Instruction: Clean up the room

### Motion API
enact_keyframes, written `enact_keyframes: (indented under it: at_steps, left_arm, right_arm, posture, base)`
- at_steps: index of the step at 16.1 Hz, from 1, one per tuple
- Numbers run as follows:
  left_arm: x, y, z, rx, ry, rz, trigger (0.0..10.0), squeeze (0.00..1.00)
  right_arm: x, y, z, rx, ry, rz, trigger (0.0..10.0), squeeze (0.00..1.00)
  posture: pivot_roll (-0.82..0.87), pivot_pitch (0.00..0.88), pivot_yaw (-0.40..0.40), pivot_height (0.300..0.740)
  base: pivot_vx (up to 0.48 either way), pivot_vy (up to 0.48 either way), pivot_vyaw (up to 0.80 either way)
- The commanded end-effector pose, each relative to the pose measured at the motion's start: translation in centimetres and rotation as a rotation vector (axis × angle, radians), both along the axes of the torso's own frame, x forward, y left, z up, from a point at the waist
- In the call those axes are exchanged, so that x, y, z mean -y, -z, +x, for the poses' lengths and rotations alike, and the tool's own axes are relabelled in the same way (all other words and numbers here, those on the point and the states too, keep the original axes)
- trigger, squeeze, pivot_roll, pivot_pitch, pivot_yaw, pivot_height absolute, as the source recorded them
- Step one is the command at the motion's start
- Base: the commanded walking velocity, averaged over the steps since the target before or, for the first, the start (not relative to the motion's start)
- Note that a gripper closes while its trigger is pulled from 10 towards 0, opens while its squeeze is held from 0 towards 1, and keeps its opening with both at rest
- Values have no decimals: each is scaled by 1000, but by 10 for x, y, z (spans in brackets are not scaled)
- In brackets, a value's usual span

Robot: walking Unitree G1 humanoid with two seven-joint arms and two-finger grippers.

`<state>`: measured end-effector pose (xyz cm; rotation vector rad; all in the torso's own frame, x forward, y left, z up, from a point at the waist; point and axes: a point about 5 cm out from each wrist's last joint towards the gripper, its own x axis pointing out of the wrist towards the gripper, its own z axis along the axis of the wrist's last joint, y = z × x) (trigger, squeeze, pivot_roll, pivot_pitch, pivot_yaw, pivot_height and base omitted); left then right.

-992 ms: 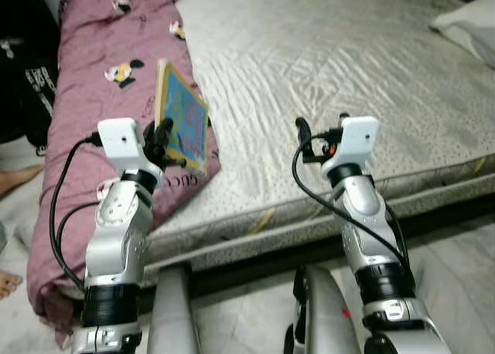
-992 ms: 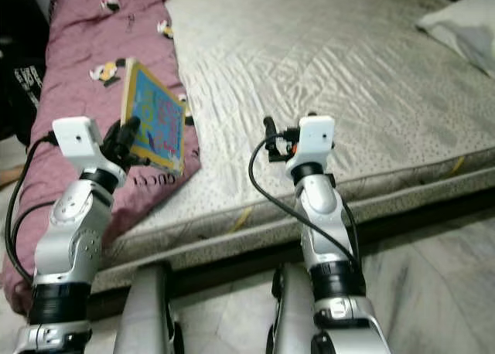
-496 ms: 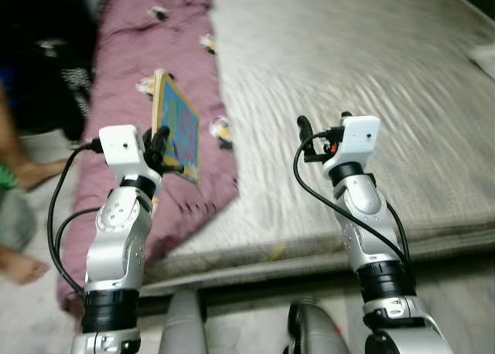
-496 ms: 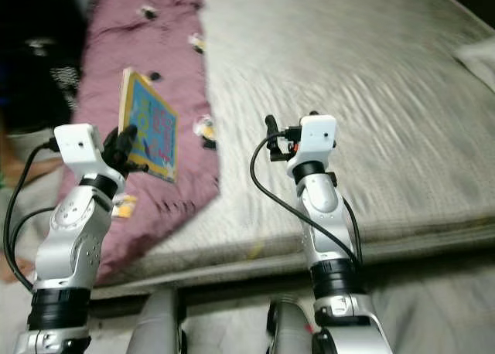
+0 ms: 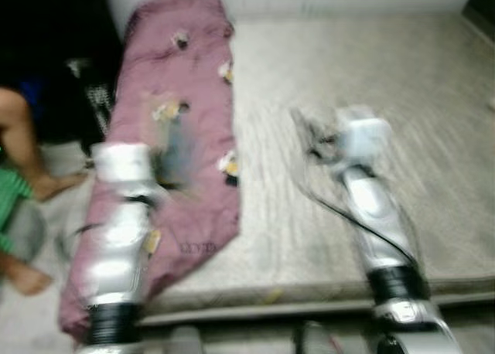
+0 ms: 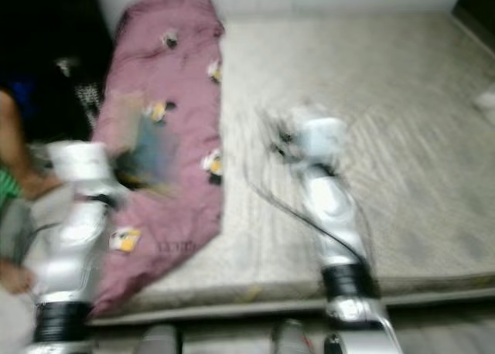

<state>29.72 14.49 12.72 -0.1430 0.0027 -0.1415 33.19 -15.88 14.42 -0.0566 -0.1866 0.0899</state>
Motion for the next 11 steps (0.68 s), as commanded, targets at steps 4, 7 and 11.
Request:
enact_keyframes:
  at_steps: [4,7,11]
  left_arm:
    - [-17,-7,-5,50,-81,39,10000,0]
    - [-16,-11,-6,83,-90,22,10000,0]
    - [-16,-12,-5,85,-101,11,10000,0]
  right_arm:
    - [-24,-5,-3,20,-67,21,10000,0]
    - [-25,-2,-3,7,-73,13,10000,0]
    - [-28,-5,-2,16,-92,5,10000,0]
  posture:
    - [-35,0,22,740]
    - [-33,0,14,740]
    - [-34,0,12,740]
  base:
    - [0,0,0]
    - [0,0,0]
    - [0,0,102]
